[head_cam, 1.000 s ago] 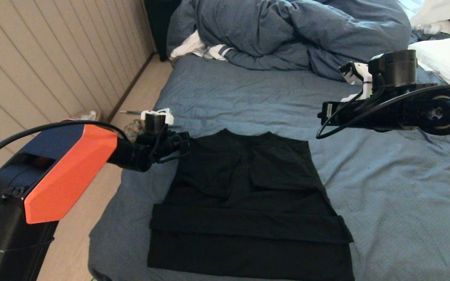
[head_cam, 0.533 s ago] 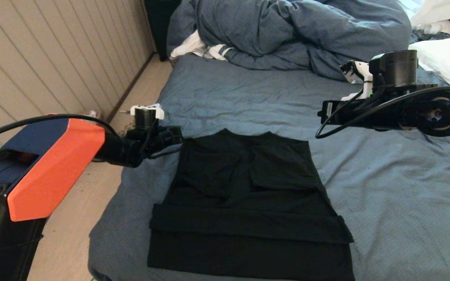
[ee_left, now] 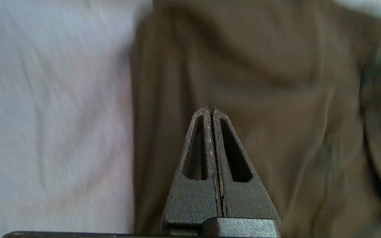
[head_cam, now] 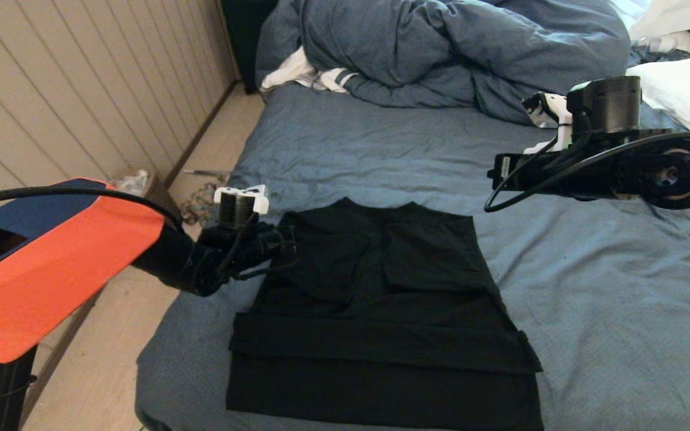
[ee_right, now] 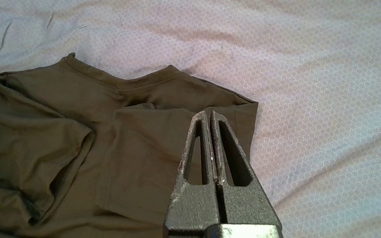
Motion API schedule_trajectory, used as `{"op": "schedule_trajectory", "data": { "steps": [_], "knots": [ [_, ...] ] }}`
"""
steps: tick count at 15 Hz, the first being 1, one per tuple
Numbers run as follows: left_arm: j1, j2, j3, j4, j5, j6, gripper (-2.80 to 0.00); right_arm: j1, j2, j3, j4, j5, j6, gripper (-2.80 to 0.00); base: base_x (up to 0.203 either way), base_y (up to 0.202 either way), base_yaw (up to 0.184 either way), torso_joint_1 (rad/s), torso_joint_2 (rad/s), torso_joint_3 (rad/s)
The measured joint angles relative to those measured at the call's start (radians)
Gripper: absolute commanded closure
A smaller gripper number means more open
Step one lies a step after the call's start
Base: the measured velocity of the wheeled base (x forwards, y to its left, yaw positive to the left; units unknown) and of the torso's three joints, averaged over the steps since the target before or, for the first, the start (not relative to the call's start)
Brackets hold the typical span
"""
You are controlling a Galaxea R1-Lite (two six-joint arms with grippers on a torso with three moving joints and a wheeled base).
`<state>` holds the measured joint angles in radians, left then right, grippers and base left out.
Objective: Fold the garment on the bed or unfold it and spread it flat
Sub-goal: Fold the black T-shirt
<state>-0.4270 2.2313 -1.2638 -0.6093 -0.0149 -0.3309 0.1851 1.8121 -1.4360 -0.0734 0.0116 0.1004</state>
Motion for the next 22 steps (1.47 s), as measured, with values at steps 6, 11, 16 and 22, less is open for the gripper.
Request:
{"op": "schedule_trajectory", "data": {
  "steps": [6,11,16,22],
  "knots": [
    [-0.007,-0.029,0.245,-0.177,-0.001,0.003,0.0,0.003,-0.001,0.004,0.0,0.0,0.0,0.0,0.0,0.0,0.0,0.0,0.0,0.0],
    [-0.008,-0.07,0.3,-0.185,0.0,0.005,0.0,0.004,-0.008,0.008,0.0,-0.001,0.0,0.0,0.0,0.0,0.0,0.0,0.0,0.0],
    [-0.007,-0.139,0.304,-0.167,0.002,0.002,0.0,0.0,-0.012,0.006,0.0,-0.001,0.001,0.0,0.0,0.0,0.0,0.0,0.0,0.0],
    [0.03,-0.376,0.336,0.054,-0.027,0.0,0.0,-0.045,-0.02,0.027,0.128,-0.002,0.068,0.0,0.0,0.0,0.0,0.0,0.0,0.0]
  ]
}}
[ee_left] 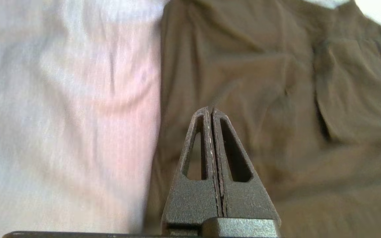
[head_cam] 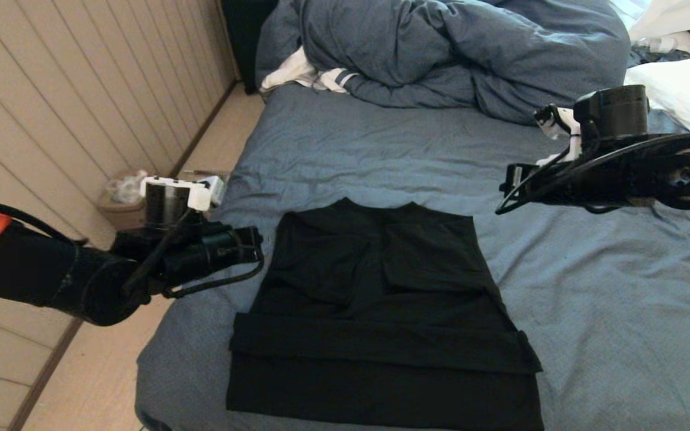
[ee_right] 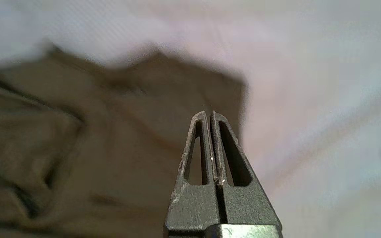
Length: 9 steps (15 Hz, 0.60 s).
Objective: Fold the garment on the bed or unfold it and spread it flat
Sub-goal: Fold the black T-shirt
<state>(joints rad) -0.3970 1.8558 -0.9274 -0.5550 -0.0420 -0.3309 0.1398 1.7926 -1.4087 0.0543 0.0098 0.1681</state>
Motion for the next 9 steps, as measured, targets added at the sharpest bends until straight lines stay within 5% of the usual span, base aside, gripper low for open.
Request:
{"op": "schedule_trajectory", "data": {
  "steps": [5,9],
  "knots": [
    [0.005,-0.195,0.01,0.384,-0.205,-0.075,0.0,-0.106,-0.063,0.224,0.222,0.172,0.029,0.0,0.0,0.0,0.0,0.0,0.0,0.0],
    [-0.002,-0.269,0.112,0.454,-0.282,-0.107,0.0,-0.136,-0.126,0.446,0.231,0.268,0.025,0.0,0.0,0.0,0.0,0.0,0.0,0.0]
  ]
}}
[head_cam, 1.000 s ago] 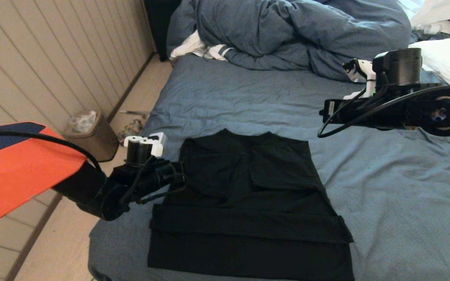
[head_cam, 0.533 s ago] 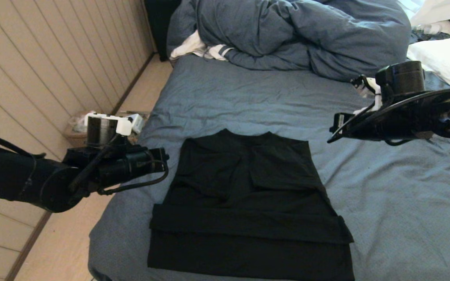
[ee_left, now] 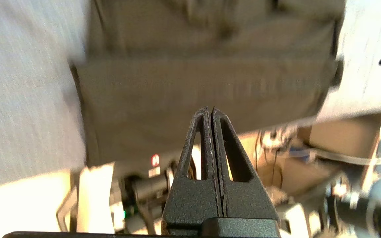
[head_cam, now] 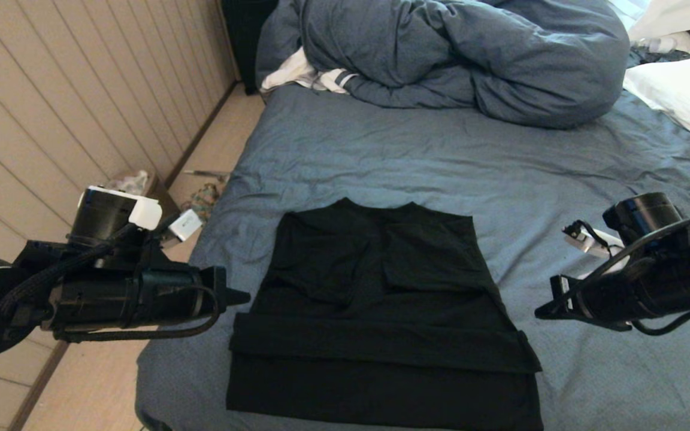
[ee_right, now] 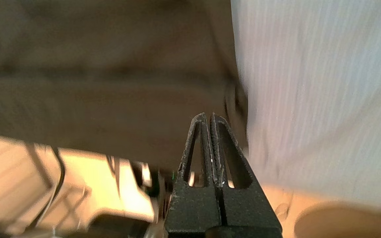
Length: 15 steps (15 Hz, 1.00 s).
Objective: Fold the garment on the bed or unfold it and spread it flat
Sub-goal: Fold the black T-shirt
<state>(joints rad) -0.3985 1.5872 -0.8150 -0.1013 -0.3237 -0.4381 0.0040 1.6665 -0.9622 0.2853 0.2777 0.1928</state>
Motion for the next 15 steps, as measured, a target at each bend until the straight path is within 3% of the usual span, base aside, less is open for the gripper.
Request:
{"op": "schedule_trajectory", "data": {
  "steps": [5,10,11,15],
  "knots": [
    [-0.005,-0.016,0.065,-0.005,-0.005,0.016,0.0,-0.013,-0.048,0.144,-0.026,0.001,-0.044,0.0,0.0,0.0,0.0,0.0,0.0,0.0],
    [0.012,0.026,0.082,-0.036,-0.006,0.033,0.0,-0.049,0.014,0.19,-0.161,0.003,-0.071,0.0,0.0,0.0,0.0,0.0,0.0,0.0],
    [0.013,0.029,0.083,-0.038,-0.006,0.033,0.0,-0.057,0.024,0.199,-0.168,0.004,-0.074,-2.8,0.0,0.0,0.0,0.0,0.0,0.0],
    [0.016,0.042,0.098,-0.066,-0.007,0.031,0.0,-0.079,0.061,0.283,-0.282,0.014,-0.11,-2.8,0.0,0.0,0.0,0.0,0.0,0.0]
  ]
}}
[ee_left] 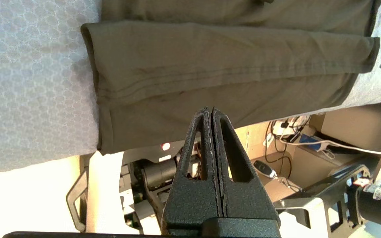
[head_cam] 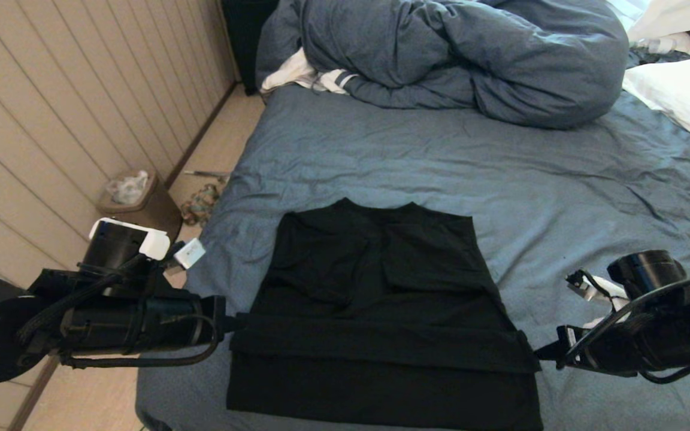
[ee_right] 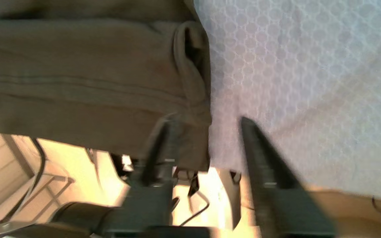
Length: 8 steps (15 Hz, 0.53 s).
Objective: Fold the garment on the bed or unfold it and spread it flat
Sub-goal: Fold the black T-shirt
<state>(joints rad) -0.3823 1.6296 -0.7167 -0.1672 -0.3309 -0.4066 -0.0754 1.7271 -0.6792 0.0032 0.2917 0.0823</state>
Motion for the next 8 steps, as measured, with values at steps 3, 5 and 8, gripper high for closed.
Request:
{"op": "schedule_trajectory", "data": {
  "steps": [3,5,8],
  "knots": [
    [0.001,0.008,0.004,-0.025,0.001,0.0,0.0,-0.001,0.012,0.015,-0.034,0.003,0.007,-2.8,0.0,0.0,0.0,0.0,0.0,0.0],
    [0.002,0.016,0.001,-0.04,0.0,0.0,0.0,0.008,0.016,0.011,-0.034,0.007,0.011,-2.8,0.0,0.0,0.0,0.0,0.0,0.0],
    [0.005,0.023,0.007,-0.06,-0.001,-0.002,0.0,0.031,0.032,0.008,-0.035,0.027,0.025,-2.8,0.0,0.0,0.0,0.0,0.0,0.0]
  ]
}}
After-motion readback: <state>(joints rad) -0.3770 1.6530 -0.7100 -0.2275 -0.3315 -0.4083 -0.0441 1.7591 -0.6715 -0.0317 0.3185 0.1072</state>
